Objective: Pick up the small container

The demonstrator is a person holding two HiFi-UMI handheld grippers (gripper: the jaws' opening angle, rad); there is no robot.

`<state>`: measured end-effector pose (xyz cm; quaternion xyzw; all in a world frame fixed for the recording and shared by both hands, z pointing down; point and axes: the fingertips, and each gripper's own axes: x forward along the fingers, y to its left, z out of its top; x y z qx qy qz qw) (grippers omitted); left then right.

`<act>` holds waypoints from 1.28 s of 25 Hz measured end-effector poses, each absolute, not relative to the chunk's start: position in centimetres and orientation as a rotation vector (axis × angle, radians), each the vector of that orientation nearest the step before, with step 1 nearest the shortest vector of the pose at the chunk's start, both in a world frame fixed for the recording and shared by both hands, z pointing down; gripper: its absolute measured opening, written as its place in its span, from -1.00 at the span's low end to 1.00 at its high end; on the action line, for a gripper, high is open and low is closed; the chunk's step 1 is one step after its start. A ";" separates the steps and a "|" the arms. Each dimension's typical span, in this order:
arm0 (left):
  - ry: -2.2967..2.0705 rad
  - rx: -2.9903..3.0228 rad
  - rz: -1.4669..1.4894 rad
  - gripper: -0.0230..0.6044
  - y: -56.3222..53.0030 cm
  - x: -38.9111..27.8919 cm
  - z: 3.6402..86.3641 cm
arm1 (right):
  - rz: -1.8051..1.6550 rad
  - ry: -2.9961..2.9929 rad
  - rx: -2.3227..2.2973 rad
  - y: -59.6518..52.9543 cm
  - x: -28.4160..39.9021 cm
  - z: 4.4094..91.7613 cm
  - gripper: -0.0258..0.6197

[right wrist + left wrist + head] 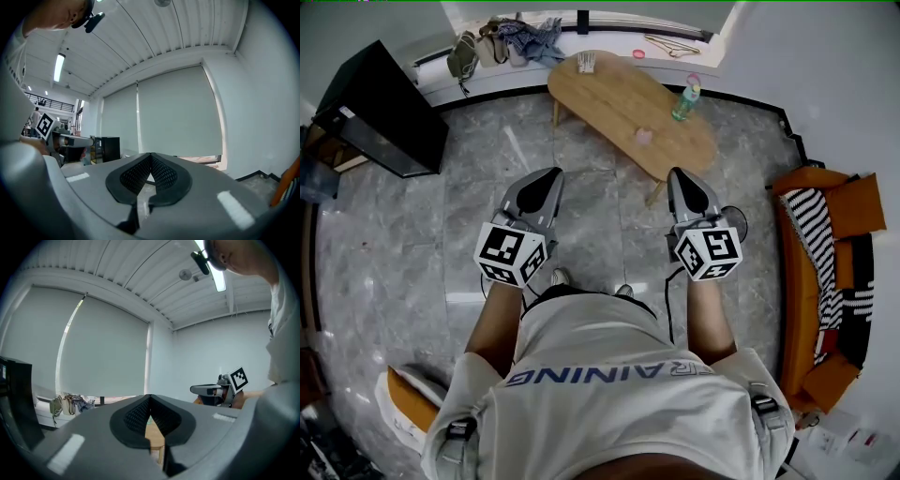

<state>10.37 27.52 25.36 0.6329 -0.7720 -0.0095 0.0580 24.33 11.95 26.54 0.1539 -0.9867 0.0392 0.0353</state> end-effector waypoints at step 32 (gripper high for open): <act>-2.248 1.924 -0.065 -0.92 27.9 -3.0 29.1 | 0.053 -2.959 0.516 12.3 11.8 28.5 -0.87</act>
